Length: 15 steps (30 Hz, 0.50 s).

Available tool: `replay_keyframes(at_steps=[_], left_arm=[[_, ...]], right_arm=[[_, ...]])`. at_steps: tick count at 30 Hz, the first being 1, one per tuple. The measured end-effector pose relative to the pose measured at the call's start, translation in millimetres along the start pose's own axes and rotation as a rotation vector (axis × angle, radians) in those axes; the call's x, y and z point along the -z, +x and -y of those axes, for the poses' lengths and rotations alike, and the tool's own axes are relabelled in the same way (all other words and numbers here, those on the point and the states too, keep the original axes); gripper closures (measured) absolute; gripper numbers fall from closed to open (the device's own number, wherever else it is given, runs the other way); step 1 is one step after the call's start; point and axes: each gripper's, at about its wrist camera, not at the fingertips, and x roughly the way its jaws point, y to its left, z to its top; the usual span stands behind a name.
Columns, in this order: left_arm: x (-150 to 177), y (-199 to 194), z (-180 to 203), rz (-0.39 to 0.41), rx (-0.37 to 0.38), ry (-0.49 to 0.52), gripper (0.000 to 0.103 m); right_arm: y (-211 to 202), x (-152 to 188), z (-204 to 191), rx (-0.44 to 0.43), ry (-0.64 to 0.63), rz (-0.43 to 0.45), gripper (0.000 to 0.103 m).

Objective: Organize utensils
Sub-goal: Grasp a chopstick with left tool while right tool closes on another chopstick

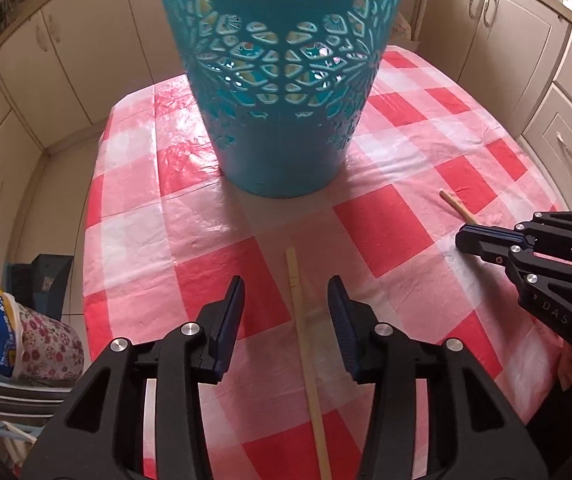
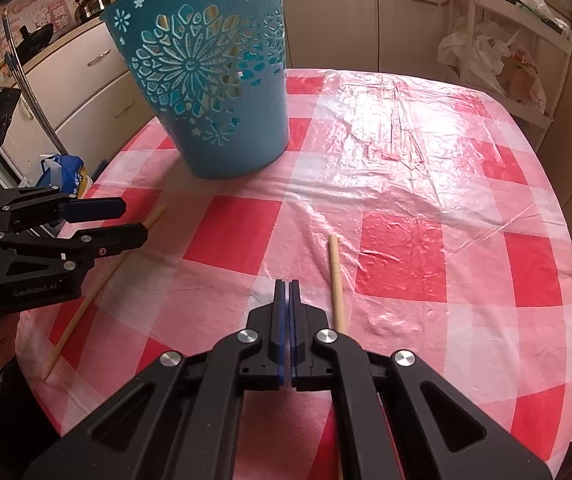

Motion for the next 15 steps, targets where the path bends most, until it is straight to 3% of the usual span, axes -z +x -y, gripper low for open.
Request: replay_keyframes(at_steps=[2,4,5,8,10,11,12,15], left_arm=[[0.2,5.5,6.2,0.009,-0.01,0.014,0.068],[0.2,5.1,14.5,0.02,0.007,0.038,0.092],[0.5,4.8,16.7,0.02,0.012,0.043,0.098],[1.9,2.5,17.3,0.018,0.03,0.04,0.098],[2.7,0.7,13.4,0.009,0.045,0.025,0.098],[3.4,-0.3,11.5,0.005,0.043,0.025,0.098],[4.2,-0.8,10.1,0.004,0.041,0.025,0.098],[5.4,-1.8,4.3,0.0,0.036,0.025,0.092]], right_arm=[[0.3,0.5,0.5,-0.003,-0.001,-0.001,0.101],[0.2,0.9,1.2,-0.007,0.001,-0.001,0.101],[0.0,0.7,2.3,-0.022,0.006,-0.004,0.101],[-8.9,0.1,5.5,-0.086,0.018,0.013,0.101],[-18.6,0.1,8.3,-0.072,0.009,0.035,0.088],[-23.7,0.8,10.7,-0.052,0.008,0.051,0.059],[-27.6,1.4,12.3,-0.029,0.004,0.066,0.049],[-28.0,2.5,18.1,-0.011,0.02,0.066,0.049]])
